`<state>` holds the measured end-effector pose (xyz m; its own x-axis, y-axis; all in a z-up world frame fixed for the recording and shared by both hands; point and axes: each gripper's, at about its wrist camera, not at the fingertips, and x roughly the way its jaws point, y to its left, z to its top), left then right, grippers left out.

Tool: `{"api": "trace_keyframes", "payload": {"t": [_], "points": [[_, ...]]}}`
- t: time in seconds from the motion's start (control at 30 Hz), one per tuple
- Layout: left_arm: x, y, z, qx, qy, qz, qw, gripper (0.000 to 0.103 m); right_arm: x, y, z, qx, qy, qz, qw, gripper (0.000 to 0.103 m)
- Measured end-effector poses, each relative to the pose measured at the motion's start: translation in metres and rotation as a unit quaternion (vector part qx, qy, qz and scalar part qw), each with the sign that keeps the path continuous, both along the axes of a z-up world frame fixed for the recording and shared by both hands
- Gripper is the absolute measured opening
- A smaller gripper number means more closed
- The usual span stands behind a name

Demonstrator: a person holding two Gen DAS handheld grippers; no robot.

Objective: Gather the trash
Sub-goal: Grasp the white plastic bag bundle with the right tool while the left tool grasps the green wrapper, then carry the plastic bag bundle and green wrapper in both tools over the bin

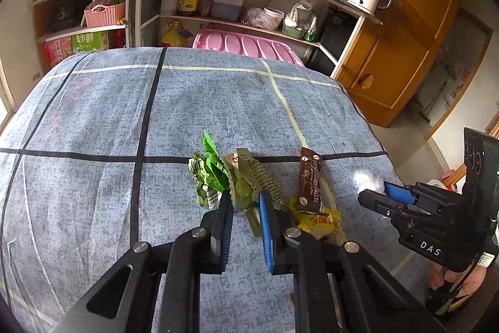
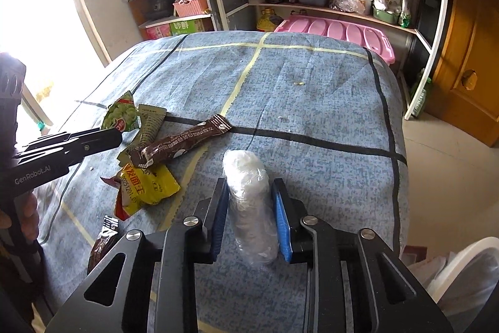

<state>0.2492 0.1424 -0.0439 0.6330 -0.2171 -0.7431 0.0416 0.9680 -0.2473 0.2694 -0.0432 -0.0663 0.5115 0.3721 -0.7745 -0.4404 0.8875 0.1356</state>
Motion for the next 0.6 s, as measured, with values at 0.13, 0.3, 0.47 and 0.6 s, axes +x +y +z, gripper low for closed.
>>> {"api": "trace_keyframes", "payload": {"t": [0.13, 0.3, 0.47, 0.6], "points": [[-0.005, 0.001, 0.003, 0.002, -0.007, 0.002, 1.0000, 0.017, -0.003, -0.003, 0.000, 0.007, -0.001, -0.002, 1.000, 0.028], [-0.013, 0.003, 0.009, 0.003, -0.015, 0.005, 0.9999, 0.017, -0.010, -0.006, 0.006, 0.016, -0.008, -0.004, 1.000, 0.028], [-0.029, -0.002, 0.018, 0.008, -0.028, -0.002, 0.9996, 0.017, -0.021, -0.014, 0.016, 0.029, -0.019, -0.010, 0.999, 0.028], [-0.040, -0.011, 0.026, 0.007, -0.036, -0.012, 0.9992, 0.017, -0.034, -0.025, 0.027, 0.045, -0.029, -0.018, 0.998, 0.028]]}}
